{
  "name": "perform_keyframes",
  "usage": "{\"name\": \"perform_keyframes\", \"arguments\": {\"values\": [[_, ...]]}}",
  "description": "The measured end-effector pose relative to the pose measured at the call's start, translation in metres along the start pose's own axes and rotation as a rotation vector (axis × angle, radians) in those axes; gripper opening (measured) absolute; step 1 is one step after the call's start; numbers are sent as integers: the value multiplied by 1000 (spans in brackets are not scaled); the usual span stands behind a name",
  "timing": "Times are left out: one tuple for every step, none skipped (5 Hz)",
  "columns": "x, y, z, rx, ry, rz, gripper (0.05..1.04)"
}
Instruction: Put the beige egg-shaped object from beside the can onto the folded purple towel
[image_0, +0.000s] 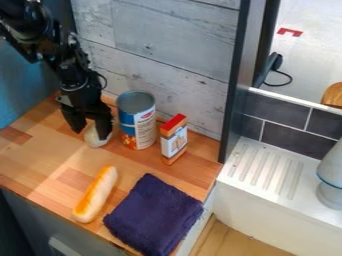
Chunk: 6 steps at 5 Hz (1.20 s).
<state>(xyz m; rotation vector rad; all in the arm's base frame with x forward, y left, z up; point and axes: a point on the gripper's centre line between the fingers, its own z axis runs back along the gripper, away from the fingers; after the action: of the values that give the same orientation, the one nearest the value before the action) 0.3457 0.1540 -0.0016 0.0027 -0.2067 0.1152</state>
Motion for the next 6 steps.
{"name": "perform_keyframes", "arguments": {"values": [[0, 1, -6, -1, 18, 7, 1001], [0, -5, -13, 2, 38, 6, 1001], [-3, -3, -15, 13, 52, 61, 934], [-2, -2, -15, 21, 34, 71, 876], [-8, -5, -11, 13, 37, 76, 876], [-8, 0, 25, 44, -20, 105, 845]]}}
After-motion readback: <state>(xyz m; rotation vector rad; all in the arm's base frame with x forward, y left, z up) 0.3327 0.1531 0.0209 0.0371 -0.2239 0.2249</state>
